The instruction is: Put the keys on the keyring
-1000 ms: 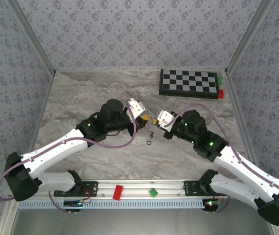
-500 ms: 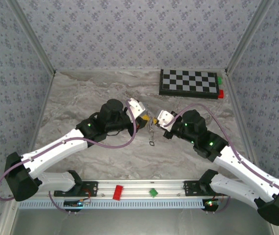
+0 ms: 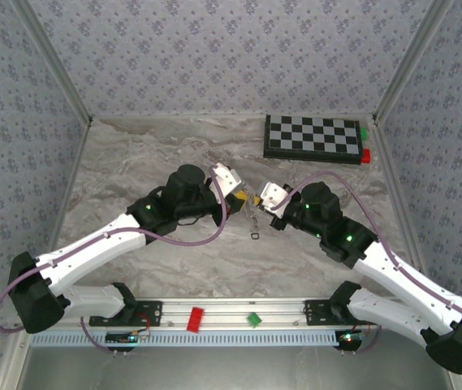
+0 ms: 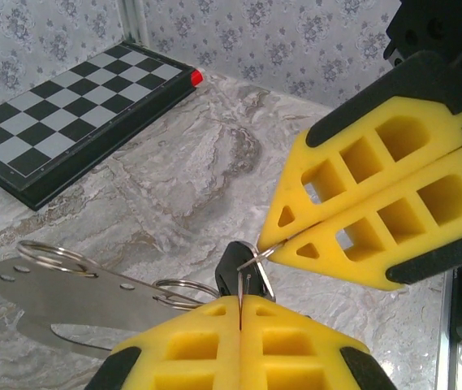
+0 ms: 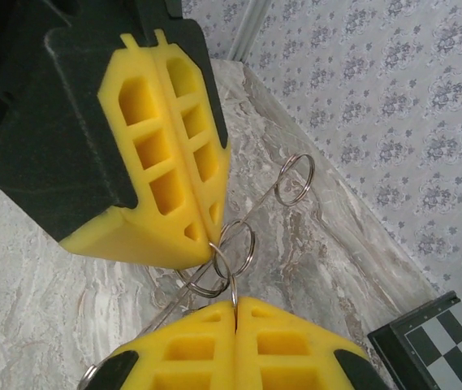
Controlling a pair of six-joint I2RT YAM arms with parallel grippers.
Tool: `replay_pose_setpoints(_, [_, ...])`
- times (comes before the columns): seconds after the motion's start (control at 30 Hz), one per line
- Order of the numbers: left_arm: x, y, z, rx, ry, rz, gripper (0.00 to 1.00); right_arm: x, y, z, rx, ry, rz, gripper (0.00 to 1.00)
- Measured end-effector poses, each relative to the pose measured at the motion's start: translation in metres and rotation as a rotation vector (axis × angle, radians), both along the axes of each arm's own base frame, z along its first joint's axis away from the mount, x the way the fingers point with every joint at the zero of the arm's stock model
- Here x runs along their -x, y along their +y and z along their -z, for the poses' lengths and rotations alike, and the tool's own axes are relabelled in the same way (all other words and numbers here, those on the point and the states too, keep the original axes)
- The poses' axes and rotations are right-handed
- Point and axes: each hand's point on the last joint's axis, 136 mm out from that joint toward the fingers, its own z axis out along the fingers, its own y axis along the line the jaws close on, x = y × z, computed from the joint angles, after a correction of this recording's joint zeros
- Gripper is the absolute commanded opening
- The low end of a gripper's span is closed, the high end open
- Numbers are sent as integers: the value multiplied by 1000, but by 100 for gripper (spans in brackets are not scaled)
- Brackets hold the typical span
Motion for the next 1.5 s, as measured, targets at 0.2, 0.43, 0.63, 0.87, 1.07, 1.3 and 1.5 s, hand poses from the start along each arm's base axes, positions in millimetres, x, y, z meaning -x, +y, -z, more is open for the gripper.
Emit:
replay_pose_setpoints(0.2, [0,0,0,-1,1,0,0,1,1,0,-1,2,-9,0])
replay_pose_setpoints(0.43, [0,0,1,-2,2,0,0,2,2,0,1,-1,-14,0])
replay_pose_setpoints(0.63, [0,0,1,-4,2,-2,0,3,3,0,0,-2,-17,0])
replay_pose_setpoints(0.87, [0,0,1,-5,-1,-6,0,2,1,-1,3,-6,-4,0])
replay_pose_setpoints(1.07, [0,0,1,-6,-2,-9,0,2,1,0,6,-7,3,0])
replay_pose_setpoints(1.3, [-1,0,1,-6,-3,-9,0,3,1,1,6,-4,-5,0])
replay_pose_setpoints(1.5, [0,0,1,-6,-2,-9,0,3,2,1,7,-2,-8,0])
